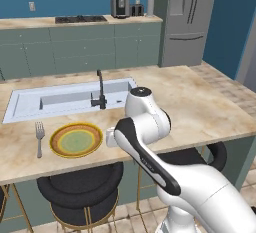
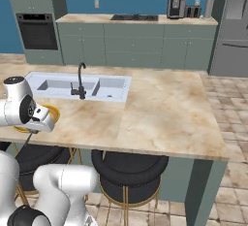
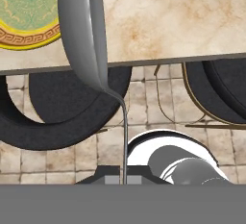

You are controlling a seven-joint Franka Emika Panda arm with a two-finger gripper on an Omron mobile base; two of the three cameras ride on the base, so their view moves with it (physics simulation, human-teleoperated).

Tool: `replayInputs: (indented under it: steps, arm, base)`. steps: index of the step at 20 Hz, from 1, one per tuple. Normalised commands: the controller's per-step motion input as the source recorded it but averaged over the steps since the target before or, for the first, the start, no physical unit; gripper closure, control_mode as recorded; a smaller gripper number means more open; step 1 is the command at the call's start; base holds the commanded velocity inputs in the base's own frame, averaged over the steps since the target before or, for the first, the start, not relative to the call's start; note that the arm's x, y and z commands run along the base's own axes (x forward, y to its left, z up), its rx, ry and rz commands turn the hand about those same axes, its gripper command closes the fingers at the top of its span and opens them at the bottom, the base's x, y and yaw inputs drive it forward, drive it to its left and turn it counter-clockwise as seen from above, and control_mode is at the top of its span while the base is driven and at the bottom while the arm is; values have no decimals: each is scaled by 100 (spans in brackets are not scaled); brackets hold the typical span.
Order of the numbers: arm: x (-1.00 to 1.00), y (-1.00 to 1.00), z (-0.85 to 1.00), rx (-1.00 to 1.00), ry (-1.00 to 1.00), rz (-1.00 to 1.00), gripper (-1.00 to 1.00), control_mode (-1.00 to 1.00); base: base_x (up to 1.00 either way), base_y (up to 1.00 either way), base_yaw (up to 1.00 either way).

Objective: Take the fork and place it on the left side of the plate. Then take the spoon and place it on the right side of the plate. Make sure they're directly next to the plate.

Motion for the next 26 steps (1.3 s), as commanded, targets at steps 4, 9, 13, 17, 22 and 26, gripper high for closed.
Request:
replayInputs:
  steps: [4,9,13,17,22,26]
  arm:
    - [0,0,0,0,0,0,100,100]
    - [0,0,0,0,0,0,100,100]
    - [0,0,0,0,0,0,100,100]
    - [0,0,0,0,0,0,100,100]
    - [0,0,0,0,0,0,100,-100]
    - [0,0,0,0,0,0,100,-100]
  base:
    - [0,0,0]
    - [0,0,0]
    - [0,0,0]
    - [0,0,0]
    - [0,0,0]
    - [0,0,0]
